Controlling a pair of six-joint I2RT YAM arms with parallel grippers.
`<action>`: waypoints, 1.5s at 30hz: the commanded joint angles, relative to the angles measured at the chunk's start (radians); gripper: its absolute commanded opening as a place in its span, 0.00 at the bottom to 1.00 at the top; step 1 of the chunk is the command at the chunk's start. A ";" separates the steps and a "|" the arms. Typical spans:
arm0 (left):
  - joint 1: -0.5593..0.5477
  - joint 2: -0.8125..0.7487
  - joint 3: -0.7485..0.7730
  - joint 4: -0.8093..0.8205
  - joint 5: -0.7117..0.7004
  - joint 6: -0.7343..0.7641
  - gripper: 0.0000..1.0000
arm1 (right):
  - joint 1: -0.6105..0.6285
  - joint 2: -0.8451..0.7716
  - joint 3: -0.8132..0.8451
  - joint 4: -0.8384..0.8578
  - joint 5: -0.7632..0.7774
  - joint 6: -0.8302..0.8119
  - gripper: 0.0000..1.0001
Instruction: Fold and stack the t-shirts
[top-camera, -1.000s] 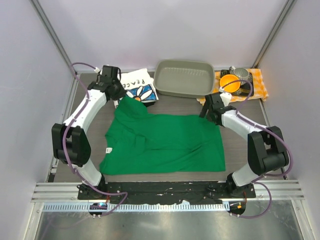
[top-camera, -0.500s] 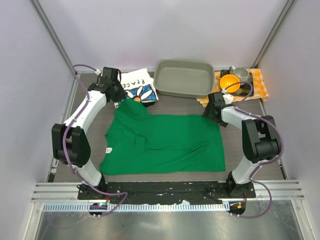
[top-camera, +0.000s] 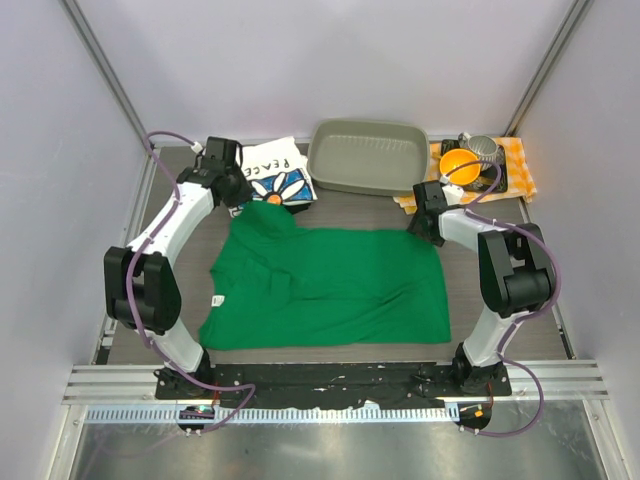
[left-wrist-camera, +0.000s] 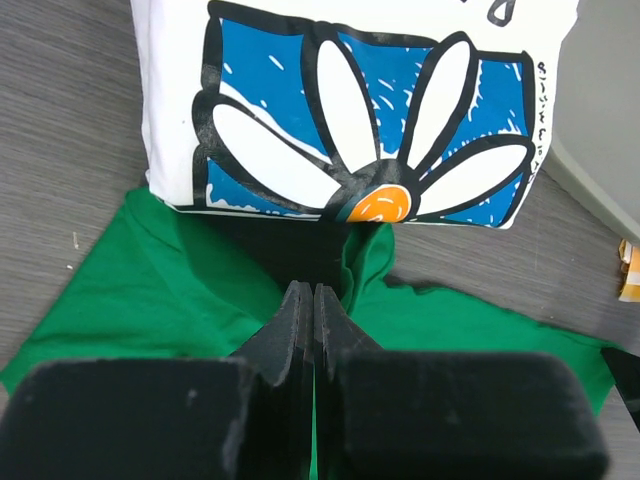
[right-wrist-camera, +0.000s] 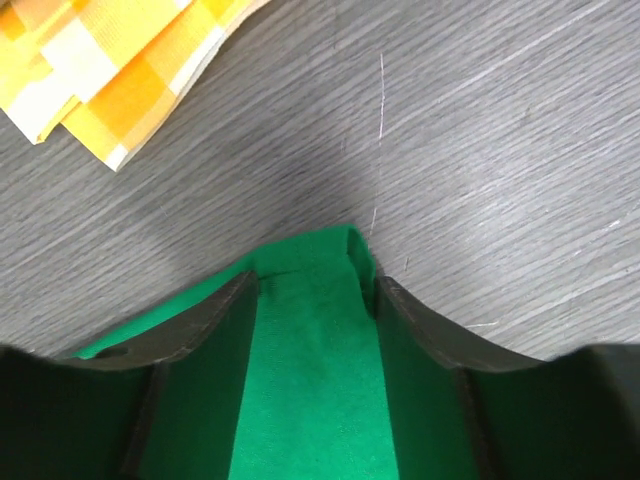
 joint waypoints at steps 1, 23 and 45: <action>0.009 -0.012 -0.011 0.015 0.006 0.024 0.00 | -0.006 0.024 0.025 0.033 0.006 0.009 0.51; 0.013 -0.314 -0.189 0.006 0.052 0.004 0.00 | 0.089 -0.196 -0.070 -0.024 0.090 -0.066 0.01; 0.002 -0.977 -0.559 -0.265 0.069 -0.077 0.00 | 0.241 -0.586 -0.219 -0.329 0.156 0.055 0.01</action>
